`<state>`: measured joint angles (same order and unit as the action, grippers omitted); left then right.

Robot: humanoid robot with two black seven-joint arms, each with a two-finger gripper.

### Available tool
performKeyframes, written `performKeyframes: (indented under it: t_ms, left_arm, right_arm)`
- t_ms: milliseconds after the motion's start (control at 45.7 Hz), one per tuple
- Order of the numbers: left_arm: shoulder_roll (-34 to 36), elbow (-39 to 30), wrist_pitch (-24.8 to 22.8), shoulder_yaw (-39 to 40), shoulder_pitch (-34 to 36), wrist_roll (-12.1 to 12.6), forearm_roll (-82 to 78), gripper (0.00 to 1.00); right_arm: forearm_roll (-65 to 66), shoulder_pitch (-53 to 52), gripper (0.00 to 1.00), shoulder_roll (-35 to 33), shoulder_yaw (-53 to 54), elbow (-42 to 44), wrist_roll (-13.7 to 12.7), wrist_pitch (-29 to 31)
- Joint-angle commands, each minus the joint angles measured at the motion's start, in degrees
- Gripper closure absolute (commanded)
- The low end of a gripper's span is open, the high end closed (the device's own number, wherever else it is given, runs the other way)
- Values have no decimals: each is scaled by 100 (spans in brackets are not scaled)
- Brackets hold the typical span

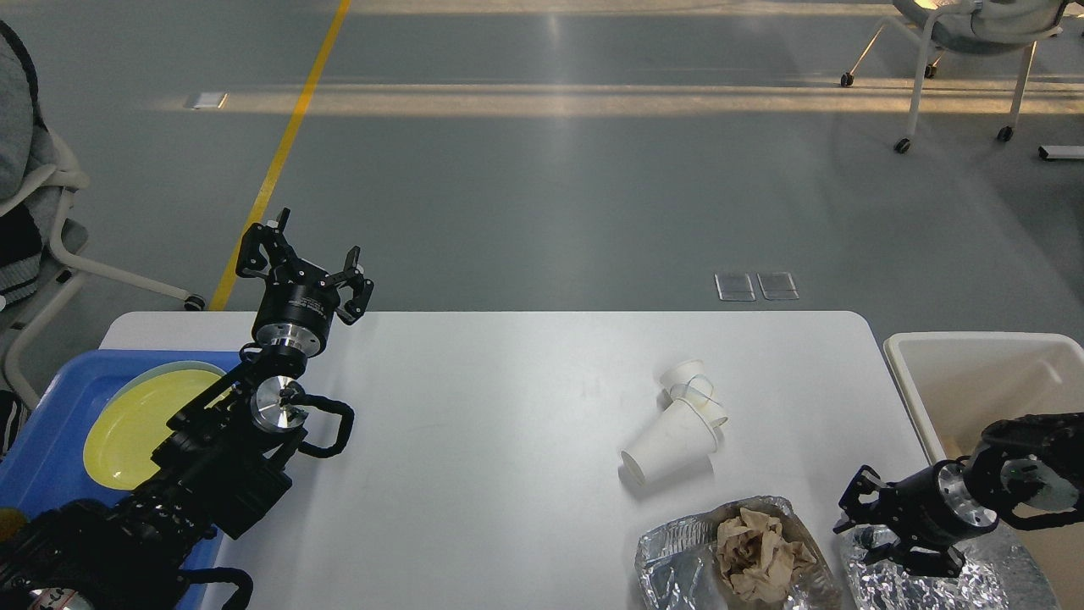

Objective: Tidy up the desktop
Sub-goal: 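Grasp the crumpled silver foil sheet with the right gripper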

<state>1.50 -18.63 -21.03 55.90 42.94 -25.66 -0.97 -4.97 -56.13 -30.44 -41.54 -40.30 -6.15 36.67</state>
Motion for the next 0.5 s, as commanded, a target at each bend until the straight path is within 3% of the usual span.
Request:
performKeyframes:
  t_ms: [0, 66, 153, 481]
  left_arm:
    - [0, 0, 3, 0, 4, 0, 0, 0]
    - [0, 0, -6, 0, 4, 0, 0, 0]
    - [0, 0, 3, 0, 4, 0, 0, 0]
    - [0, 0, 3, 0, 4, 0, 0, 0]
  right_arm:
    - [-4, -3, 88, 12, -4, -4, 0, -63]
    - [5, -3, 90, 20, -4, -4, 0, -81]
    - [5, -47, 100, 64, -4, -13, 9, -81]
    - [436, -802, 100, -348, -197, -101, 17, 182]
